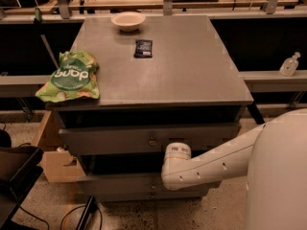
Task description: Open middle drawer
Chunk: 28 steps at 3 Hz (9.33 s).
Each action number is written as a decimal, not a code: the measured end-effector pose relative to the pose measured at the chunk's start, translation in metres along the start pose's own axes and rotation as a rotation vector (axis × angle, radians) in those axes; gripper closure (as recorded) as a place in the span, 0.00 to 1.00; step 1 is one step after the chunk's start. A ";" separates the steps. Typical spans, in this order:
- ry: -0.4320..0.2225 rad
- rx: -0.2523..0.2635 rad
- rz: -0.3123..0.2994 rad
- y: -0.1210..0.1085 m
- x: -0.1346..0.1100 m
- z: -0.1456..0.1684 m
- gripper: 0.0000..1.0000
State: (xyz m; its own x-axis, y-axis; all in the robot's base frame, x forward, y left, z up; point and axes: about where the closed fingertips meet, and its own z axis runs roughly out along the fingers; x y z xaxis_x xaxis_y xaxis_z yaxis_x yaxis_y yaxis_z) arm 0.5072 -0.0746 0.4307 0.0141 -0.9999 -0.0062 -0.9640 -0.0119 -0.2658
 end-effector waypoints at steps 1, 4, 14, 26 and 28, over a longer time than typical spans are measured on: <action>0.000 0.000 0.000 0.000 0.000 0.000 1.00; 0.018 0.000 0.005 0.006 0.001 -0.007 0.84; 0.037 -0.135 0.035 0.050 0.013 -0.023 0.88; -0.090 -0.084 0.082 0.011 0.047 0.009 1.00; -0.086 -0.267 0.072 0.049 0.037 0.021 1.00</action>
Offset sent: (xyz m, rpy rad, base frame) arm -0.1908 -0.0187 0.1500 -0.3474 -0.0462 -0.2103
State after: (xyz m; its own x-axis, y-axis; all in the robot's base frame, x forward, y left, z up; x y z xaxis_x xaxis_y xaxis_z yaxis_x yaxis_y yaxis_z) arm 0.4664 -0.1119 0.3970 -0.0459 -0.9939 -0.1003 -0.9989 0.0459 0.0016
